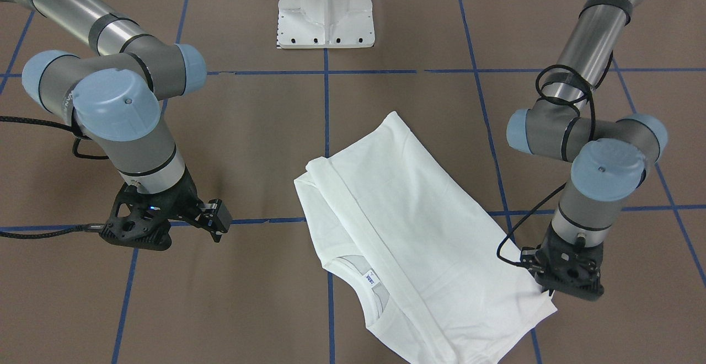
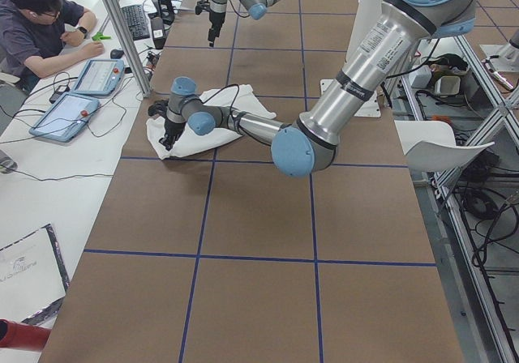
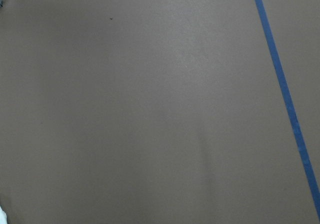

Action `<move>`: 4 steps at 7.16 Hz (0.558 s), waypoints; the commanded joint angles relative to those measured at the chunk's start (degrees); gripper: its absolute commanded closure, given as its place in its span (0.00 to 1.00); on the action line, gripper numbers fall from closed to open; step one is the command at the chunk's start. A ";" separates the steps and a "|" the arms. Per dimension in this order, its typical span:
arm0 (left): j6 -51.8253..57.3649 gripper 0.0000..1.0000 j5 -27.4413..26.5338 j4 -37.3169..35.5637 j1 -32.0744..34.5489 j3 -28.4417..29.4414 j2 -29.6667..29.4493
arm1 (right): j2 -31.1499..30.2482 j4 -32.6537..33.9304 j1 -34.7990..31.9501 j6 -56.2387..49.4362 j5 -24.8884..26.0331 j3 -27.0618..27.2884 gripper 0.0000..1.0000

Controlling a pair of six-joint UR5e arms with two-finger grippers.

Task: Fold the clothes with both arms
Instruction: 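Drag the folded shirt with the left gripper away from the robot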

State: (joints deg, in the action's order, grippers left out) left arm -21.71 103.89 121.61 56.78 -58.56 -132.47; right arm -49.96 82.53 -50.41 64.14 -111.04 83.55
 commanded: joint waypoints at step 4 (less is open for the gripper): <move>-3.17 0.00 6.37 6.53 3.32 6.71 -5.35 | 7.99 -6.97 3.90 9.01 4.49 -9.73 0.00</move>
State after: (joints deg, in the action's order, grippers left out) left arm -24.74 105.86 127.68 58.79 -51.47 -137.97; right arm -46.49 80.61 -48.36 67.81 -109.00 80.18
